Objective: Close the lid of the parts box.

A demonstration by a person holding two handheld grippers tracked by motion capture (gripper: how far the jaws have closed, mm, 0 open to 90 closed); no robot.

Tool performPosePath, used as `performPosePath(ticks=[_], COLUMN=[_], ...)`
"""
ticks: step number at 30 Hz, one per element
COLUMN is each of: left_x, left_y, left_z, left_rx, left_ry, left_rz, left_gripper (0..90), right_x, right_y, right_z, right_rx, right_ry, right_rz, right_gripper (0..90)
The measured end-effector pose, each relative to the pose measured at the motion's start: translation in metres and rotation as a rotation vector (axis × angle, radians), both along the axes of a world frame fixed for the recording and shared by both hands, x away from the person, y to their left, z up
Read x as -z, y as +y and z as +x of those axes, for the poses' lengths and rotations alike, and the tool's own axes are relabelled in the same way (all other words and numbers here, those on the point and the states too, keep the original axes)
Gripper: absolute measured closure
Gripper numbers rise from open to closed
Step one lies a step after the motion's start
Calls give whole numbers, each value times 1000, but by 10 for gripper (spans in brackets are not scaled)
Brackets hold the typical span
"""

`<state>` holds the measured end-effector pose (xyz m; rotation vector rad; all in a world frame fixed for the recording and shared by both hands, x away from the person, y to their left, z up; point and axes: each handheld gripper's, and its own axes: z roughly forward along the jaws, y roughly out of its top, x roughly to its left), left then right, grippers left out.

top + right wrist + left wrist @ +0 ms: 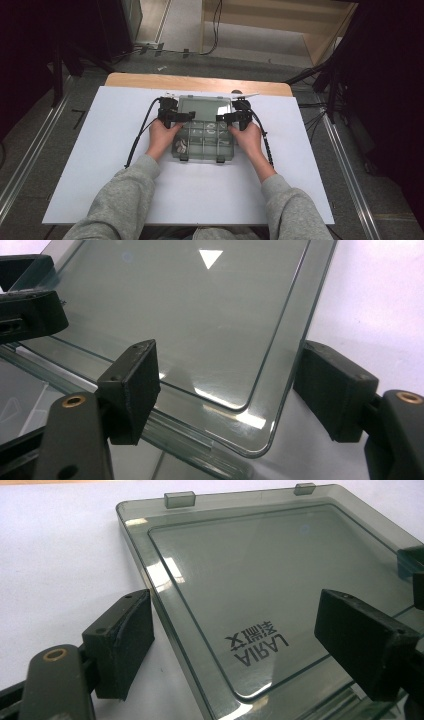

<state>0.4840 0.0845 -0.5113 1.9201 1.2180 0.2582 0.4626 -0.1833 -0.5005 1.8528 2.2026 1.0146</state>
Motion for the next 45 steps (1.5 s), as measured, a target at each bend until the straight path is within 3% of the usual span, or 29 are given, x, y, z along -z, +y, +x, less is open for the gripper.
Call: performPosePath(ticks=[2,9,14,21,26,45], left_x=[-1,-7,-7,-16,-22,-48], left_y=[0,3,9,15,18,27], left_z=[1,3,5,3,2,-12], left_rx=[-1,5,4,4,5,54], left_ry=[4,80,92,53,31,-26], left_rz=[0,-26,-53,-43,-49,-83], left_gripper=[167,208,276,384,463,485], right_x=[0,-2,-1,-5,-11,-33], right_y=[0,4,1,-4,-8,-13], right_z=[0,-3,-1,-1,-2,-14], right_rx=[-6,-33,-40,-55,-56,-85], right_ry=[-13,-84,-80,-107,-118,-178], right_rz=[-2,-54,-38,-34,-3,7], right_gripper=[249,249,263,321,339,381])
